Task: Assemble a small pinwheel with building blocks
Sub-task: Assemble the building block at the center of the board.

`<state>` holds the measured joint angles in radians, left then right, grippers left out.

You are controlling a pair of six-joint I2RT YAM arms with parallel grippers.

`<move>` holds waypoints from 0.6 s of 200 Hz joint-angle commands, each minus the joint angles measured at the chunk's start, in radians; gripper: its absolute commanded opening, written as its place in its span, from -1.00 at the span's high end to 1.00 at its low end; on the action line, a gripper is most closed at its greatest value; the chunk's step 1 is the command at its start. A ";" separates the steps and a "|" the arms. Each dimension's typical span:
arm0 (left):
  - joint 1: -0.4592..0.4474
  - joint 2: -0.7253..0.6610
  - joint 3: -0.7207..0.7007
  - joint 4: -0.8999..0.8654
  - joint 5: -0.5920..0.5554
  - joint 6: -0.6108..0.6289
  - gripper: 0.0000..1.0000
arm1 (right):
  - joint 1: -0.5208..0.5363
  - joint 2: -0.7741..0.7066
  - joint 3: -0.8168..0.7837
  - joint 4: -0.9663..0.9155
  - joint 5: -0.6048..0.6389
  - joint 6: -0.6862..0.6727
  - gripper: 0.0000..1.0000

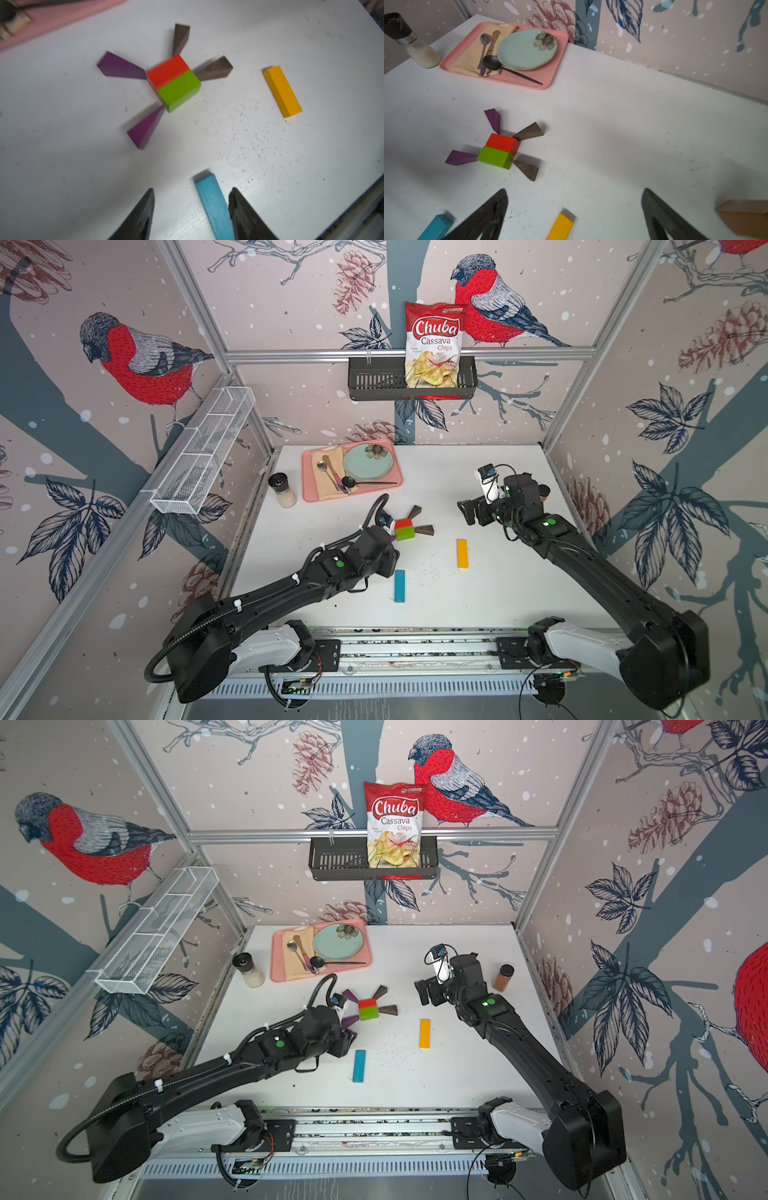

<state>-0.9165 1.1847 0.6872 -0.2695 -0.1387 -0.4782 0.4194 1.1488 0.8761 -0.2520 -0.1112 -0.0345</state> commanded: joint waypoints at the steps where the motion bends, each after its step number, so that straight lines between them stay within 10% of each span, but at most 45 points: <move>1: -0.063 0.046 -0.006 -0.006 -0.024 -0.247 -0.14 | -0.002 -0.048 -0.075 0.043 -0.013 0.138 -0.99; 120: -0.147 0.304 0.071 -0.097 -0.021 -0.406 0.07 | -0.026 -0.090 -0.139 0.076 0.061 0.194 -0.99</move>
<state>-1.0618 1.4734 0.7643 -0.3611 -0.1570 -0.8581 0.3988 1.0504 0.7307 -0.1925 -0.0448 0.1509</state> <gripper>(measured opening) 0.469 0.996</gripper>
